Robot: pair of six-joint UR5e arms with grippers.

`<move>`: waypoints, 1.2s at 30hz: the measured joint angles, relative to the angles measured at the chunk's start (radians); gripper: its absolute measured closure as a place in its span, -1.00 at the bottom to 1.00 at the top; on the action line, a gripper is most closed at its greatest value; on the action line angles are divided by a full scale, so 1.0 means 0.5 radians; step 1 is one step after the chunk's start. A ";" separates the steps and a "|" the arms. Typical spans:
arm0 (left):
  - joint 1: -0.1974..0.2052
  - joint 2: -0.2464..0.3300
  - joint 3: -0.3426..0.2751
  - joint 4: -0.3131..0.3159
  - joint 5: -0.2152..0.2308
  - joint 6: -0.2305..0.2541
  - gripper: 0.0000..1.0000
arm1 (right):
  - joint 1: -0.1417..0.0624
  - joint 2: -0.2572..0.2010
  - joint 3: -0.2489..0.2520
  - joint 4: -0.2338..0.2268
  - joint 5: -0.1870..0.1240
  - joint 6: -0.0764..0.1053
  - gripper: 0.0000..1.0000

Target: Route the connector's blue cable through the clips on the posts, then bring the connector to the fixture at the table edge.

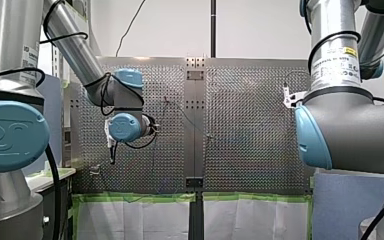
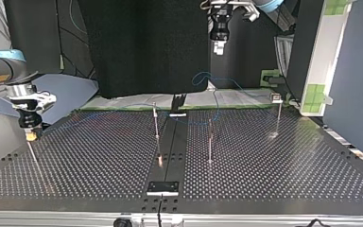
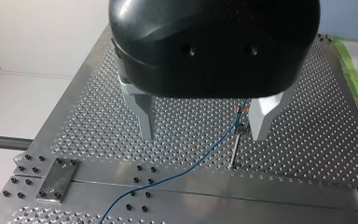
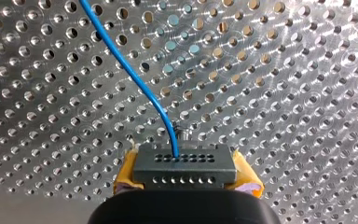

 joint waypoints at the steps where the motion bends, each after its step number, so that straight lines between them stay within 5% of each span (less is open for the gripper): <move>1: 0.000 0.000 0.000 0.000 0.000 0.000 -1.00 | 0.000 0.001 0.000 0.000 0.000 0.000 1.00; 28: 0.012 0.000 -0.001 -0.006 0.000 0.000 -1.00 | 0.001 0.005 0.001 0.008 0.000 0.004 1.00; 33: 0.012 0.001 0.000 -0.006 0.000 0.000 -1.00 | 0.001 -0.020 -0.008 0.066 0.000 0.034 1.00; 35: 0.011 0.001 -0.001 -0.006 0.000 0.000 -1.00 | 0.001 -0.020 -0.010 0.066 -0.001 0.034 0.91; 36: 0.011 0.001 -0.001 -0.006 0.000 0.000 -1.00 | 0.001 -0.020 -0.011 0.066 0.000 0.034 0.25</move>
